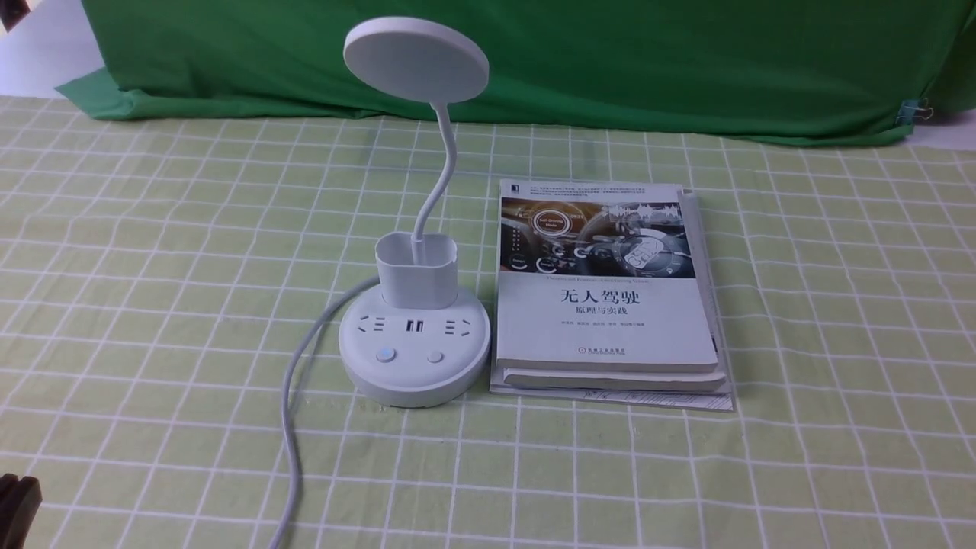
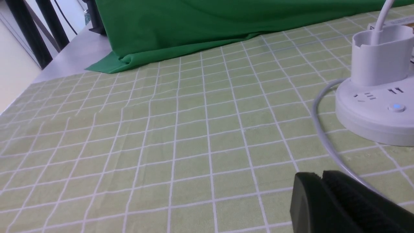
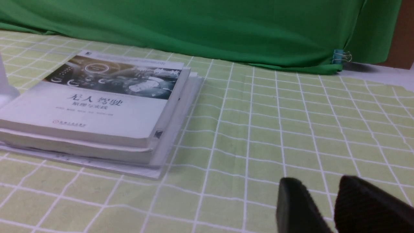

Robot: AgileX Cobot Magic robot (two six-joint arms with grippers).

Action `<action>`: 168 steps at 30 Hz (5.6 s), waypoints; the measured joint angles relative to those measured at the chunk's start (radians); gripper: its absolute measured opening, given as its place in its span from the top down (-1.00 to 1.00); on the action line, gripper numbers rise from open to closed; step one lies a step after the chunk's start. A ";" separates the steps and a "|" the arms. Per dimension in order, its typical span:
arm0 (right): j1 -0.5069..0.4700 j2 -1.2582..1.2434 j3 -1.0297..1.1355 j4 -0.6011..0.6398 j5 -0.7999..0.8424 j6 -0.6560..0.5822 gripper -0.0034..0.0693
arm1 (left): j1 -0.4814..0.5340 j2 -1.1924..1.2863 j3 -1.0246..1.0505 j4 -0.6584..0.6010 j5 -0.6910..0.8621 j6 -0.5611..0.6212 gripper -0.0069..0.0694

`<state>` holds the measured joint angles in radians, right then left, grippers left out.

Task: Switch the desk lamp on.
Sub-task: Use the left arm to press the button switch on the lamp holder

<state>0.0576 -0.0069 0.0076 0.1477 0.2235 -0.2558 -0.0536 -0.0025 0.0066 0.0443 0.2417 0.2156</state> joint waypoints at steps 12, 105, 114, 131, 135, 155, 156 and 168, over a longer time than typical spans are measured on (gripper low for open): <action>0.000 0.000 0.000 0.000 0.000 0.000 0.23 | 0.000 0.000 0.001 -0.097 -0.218 0.012 0.77; 0.000 0.000 0.000 -0.001 0.000 0.000 0.23 | -0.403 1.955 -1.446 -0.127 0.578 0.122 0.78; 0.000 0.000 0.000 -0.001 0.000 0.000 0.23 | -0.429 1.959 -1.446 -0.099 0.548 0.092 0.78; 0.000 0.000 0.000 -0.001 0.000 0.000 0.23 | -0.429 1.897 -1.439 -0.116 0.550 0.089 0.78; 0.000 0.000 0.000 -0.001 0.000 0.000 0.23 | -0.430 1.792 -1.332 -0.145 0.497 0.099 0.77; 0.000 0.000 0.000 -0.001 0.000 0.000 0.23 | -0.433 1.844 -1.135 -0.162 0.146 -0.002 0.77; 0.000 0.000 0.000 -0.001 0.000 0.000 0.23 | -0.433 1.847 -1.135 -0.162 0.141 -0.002 0.77; 0.000 0.000 0.000 0.000 0.000 0.000 0.23 | -0.433 1.847 -1.129 -0.146 0.136 -0.001 0.77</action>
<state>0.0576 -0.0069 0.0076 0.1477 0.2235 -0.2559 -0.4863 1.8449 -1.1224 -0.1021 0.3777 0.2145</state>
